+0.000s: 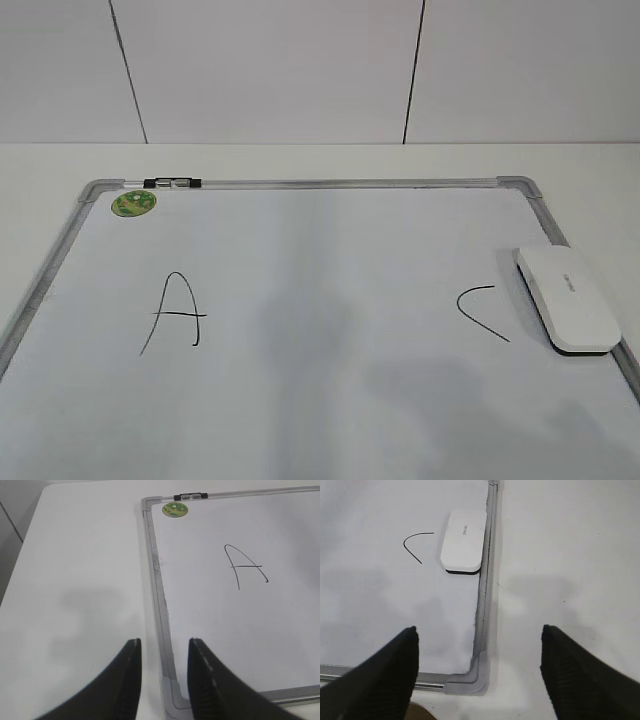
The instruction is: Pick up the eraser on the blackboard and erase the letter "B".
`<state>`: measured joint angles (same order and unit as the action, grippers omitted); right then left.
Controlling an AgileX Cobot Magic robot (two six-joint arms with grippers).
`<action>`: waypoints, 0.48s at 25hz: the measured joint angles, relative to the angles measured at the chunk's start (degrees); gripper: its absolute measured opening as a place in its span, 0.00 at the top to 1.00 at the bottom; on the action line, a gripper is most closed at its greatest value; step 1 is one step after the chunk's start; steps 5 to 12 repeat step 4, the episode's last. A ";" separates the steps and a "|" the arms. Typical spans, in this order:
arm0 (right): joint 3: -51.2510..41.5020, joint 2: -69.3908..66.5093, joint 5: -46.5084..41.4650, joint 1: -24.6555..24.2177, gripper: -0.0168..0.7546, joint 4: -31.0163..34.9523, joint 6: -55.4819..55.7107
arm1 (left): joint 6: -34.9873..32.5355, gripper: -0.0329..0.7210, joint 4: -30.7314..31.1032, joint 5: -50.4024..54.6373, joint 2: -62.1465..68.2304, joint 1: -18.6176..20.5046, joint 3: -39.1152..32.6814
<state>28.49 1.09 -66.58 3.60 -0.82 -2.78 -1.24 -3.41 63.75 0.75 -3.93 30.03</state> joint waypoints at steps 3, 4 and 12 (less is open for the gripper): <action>0.00 0.00 0.00 0.00 0.22 0.00 0.00 | 0.00 0.64 0.00 0.00 0.00 0.00 0.00; 0.00 0.00 0.00 0.00 0.22 0.00 0.00 | 0.00 0.64 0.00 0.00 0.00 0.00 0.00; 0.00 0.00 0.00 0.00 0.22 0.00 0.00 | 0.00 0.64 0.00 0.00 0.00 0.00 0.00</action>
